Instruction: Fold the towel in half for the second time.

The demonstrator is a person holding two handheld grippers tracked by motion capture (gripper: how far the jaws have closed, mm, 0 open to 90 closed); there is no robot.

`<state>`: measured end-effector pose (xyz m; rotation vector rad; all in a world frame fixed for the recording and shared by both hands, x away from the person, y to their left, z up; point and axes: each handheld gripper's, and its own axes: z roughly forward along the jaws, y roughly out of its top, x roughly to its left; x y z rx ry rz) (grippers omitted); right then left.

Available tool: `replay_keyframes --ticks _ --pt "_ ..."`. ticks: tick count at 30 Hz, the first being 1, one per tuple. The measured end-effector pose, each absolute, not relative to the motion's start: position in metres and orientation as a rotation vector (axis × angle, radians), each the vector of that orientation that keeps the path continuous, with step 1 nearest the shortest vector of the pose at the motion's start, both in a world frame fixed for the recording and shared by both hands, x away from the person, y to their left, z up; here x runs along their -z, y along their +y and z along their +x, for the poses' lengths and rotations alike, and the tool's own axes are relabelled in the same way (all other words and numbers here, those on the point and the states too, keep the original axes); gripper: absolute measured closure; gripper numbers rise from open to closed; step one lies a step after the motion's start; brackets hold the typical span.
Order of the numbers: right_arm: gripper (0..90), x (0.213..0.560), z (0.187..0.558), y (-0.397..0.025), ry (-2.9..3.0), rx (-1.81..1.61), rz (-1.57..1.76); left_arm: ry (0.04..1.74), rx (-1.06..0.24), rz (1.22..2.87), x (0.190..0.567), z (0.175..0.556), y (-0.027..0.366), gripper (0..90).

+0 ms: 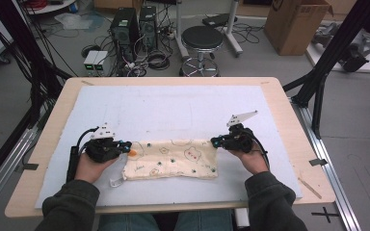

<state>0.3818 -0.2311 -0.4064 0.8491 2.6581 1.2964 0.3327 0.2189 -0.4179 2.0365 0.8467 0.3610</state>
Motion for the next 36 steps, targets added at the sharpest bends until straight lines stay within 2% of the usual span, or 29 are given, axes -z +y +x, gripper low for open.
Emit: replay_keyframes --ticks 36 --pt "85.6 0.401 0.352 -0.225 2.705 -1.327 0.658 0.734 -0.353 2.071 0.412 0.305 0.218 86.0"
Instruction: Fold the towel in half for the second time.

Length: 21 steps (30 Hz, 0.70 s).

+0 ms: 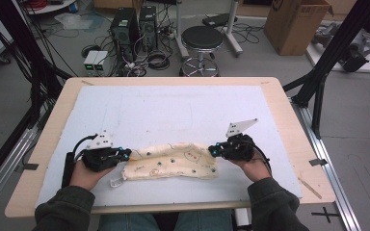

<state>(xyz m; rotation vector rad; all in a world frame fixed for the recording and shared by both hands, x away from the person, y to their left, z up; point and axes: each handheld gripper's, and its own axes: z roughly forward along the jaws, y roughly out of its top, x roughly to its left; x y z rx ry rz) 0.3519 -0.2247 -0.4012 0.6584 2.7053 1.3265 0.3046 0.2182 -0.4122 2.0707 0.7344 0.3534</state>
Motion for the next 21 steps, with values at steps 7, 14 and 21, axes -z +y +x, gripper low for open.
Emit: replay_keyframes --ticks 7,14,21 --pt "85.6 0.407 0.344 -0.227 2.728 -1.313 0.654 0.717 -0.338 2.090 0.418 0.297 0.219 85.9" --pt "85.5 0.409 0.339 -0.227 2.743 -1.303 0.646 0.706 -0.329 2.104 0.420 0.293 0.218 85.8" --pt "85.3 0.414 0.336 -0.228 2.765 -1.280 0.633 0.686 -0.321 2.125 0.422 0.287 0.219 85.7"
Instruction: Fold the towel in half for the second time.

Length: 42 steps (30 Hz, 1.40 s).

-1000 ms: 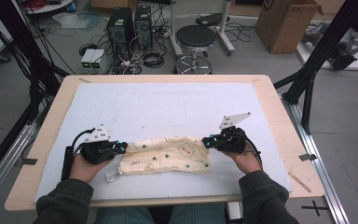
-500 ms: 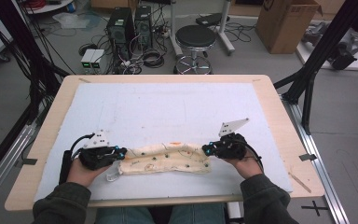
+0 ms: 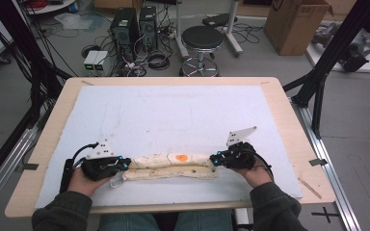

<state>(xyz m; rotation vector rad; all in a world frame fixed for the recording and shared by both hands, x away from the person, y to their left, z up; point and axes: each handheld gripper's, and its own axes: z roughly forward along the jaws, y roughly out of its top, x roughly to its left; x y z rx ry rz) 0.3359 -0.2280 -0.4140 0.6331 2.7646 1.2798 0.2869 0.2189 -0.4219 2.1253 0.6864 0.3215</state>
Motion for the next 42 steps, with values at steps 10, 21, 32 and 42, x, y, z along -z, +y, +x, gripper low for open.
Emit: replay_keyframes --ticks 10,21,32,42 --pt "85.3 0.419 0.332 -0.229 2.773 -1.256 0.632 0.672 -0.297 2.139 0.427 0.279 0.219 85.6" --pt "84.6 0.426 0.326 -0.232 2.764 -1.265 0.640 0.663 -0.286 2.143 0.431 0.272 0.219 84.5" --pt "82.6 0.433 0.319 -0.234 2.772 -1.271 0.658 0.670 -0.272 2.146 0.434 0.268 0.221 82.1" --pt "63.0 0.428 0.317 -0.234 2.741 -1.330 0.667 0.676 -0.253 2.114 0.430 0.266 0.223 67.2"
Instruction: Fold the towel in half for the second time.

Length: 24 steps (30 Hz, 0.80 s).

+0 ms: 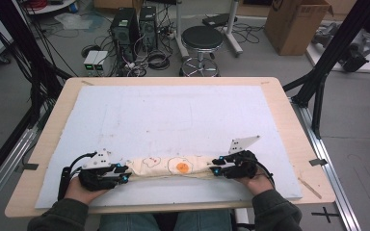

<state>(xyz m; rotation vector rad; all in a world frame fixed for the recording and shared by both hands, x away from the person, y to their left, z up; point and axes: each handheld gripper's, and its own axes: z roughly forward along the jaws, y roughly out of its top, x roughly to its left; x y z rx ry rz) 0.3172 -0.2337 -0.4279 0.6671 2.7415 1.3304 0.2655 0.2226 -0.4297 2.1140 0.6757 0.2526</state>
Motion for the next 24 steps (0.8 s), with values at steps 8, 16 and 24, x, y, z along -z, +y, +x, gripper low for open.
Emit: replay_keyframes --ticks 8,16,24 --pt "53.7 0.421 0.316 -0.236 2.750 -1.423 0.658 0.687 -0.265 2.075 0.423 0.263 0.230 64.0" --pt "55.6 0.409 0.327 -0.227 2.763 -1.468 0.635 0.696 -0.251 2.126 0.431 0.267 0.228 71.9" --pt "70.7 0.427 0.329 -0.217 2.857 -1.299 0.613 0.687 -0.253 2.147 0.434 0.265 0.231 86.1"
